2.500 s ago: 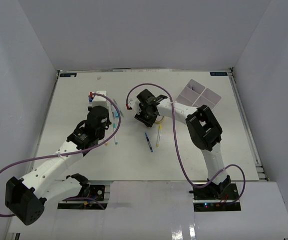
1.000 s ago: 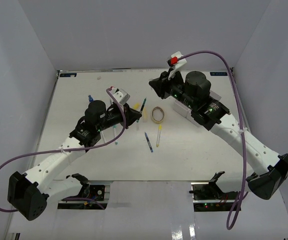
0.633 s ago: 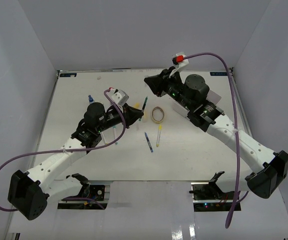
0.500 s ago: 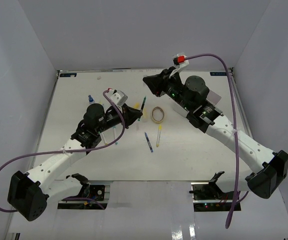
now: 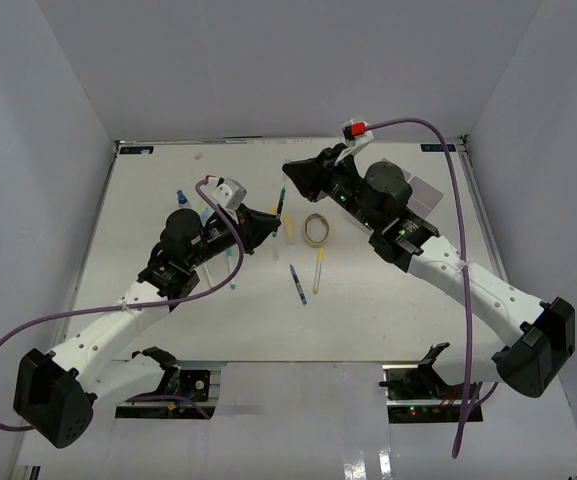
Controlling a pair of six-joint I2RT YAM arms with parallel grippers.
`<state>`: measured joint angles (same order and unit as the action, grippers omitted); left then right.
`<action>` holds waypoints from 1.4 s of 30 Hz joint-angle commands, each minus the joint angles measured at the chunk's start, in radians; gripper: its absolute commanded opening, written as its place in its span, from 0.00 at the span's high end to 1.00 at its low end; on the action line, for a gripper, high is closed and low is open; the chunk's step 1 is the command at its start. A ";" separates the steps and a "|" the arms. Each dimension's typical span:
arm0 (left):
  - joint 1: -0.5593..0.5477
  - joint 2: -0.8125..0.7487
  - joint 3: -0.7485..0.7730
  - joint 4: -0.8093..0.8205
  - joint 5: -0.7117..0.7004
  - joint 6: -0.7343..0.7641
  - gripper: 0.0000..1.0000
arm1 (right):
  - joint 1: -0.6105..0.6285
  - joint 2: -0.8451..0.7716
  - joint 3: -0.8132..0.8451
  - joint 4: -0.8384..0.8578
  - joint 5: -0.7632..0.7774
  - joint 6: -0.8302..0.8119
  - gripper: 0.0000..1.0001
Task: Sort the stationery into containers
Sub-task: Close the pen cap on the pen.
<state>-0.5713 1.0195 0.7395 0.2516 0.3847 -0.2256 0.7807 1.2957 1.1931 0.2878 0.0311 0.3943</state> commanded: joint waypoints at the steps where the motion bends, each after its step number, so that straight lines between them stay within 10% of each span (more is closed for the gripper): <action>1: 0.007 -0.027 -0.011 0.023 -0.001 -0.009 0.89 | 0.012 -0.022 0.002 0.082 0.021 0.012 0.92; 42: 0.033 -0.035 -0.020 0.038 0.029 -0.027 0.90 | 0.038 0.027 -0.049 0.148 0.023 0.014 0.92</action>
<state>-0.5449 1.0191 0.7269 0.2653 0.3943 -0.2462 0.8124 1.3170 1.1488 0.3737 0.0330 0.4107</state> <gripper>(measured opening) 0.188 0.219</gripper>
